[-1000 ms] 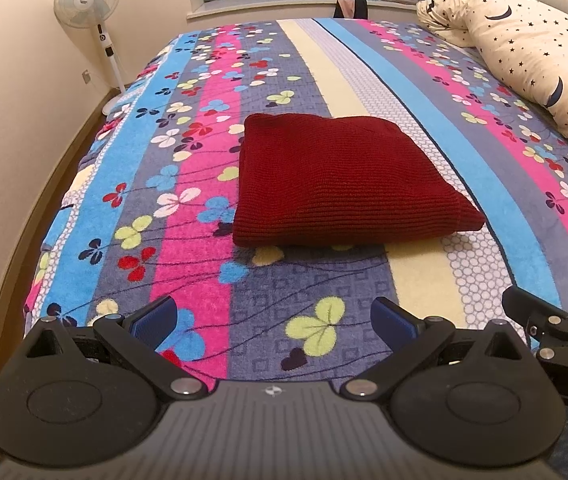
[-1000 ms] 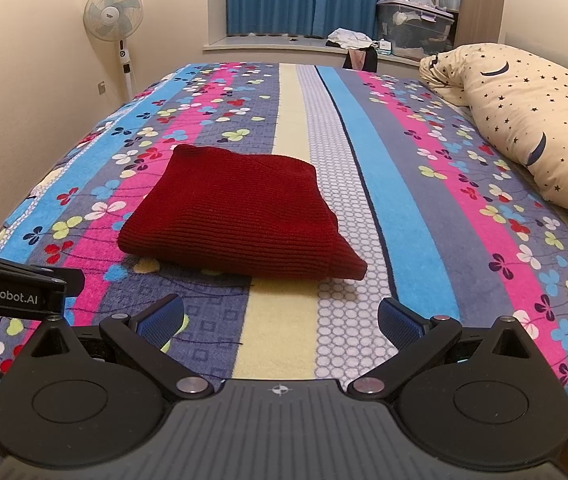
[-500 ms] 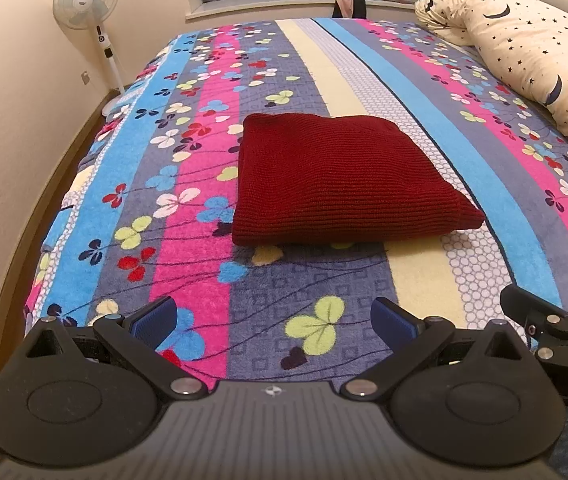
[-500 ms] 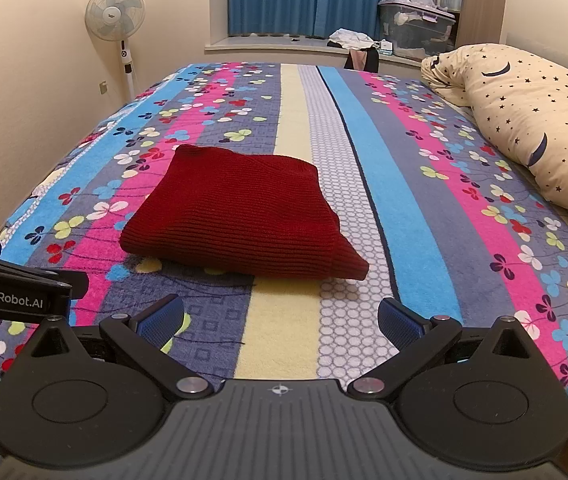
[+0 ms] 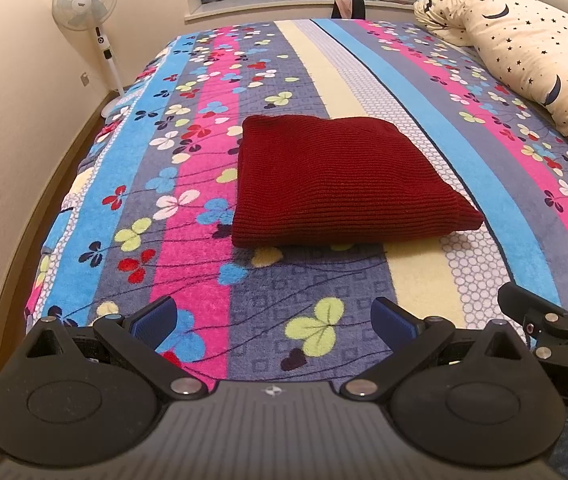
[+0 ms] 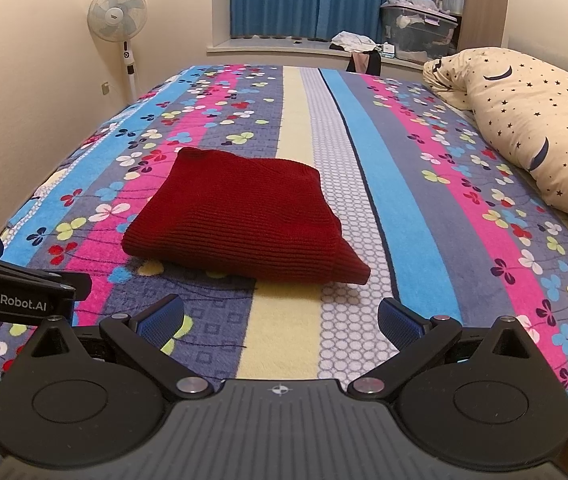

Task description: Fold small clothes

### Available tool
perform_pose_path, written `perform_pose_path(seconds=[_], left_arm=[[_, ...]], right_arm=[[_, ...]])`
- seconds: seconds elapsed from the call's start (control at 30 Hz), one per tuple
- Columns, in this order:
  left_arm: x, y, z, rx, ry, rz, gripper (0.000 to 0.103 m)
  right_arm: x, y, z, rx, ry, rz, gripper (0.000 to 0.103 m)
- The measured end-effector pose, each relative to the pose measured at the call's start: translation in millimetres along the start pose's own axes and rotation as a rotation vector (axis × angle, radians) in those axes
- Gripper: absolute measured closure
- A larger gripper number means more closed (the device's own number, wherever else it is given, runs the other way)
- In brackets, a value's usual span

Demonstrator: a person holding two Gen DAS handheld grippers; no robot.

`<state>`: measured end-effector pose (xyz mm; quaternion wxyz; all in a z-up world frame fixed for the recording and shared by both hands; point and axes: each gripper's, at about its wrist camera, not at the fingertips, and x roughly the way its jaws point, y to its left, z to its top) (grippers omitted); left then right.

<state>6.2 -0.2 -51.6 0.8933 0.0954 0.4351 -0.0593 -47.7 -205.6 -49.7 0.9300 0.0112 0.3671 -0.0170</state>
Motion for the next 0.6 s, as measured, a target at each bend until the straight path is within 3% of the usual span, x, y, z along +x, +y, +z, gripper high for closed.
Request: perform_pose_path(seconds=[0.6], left_arm=[[8.2,0.7,-0.4,-0.015,0.03,0.0,0.0]], right_arm=[[2.8,0.5,3.0,0.0,0.009,0.015,0.001]])
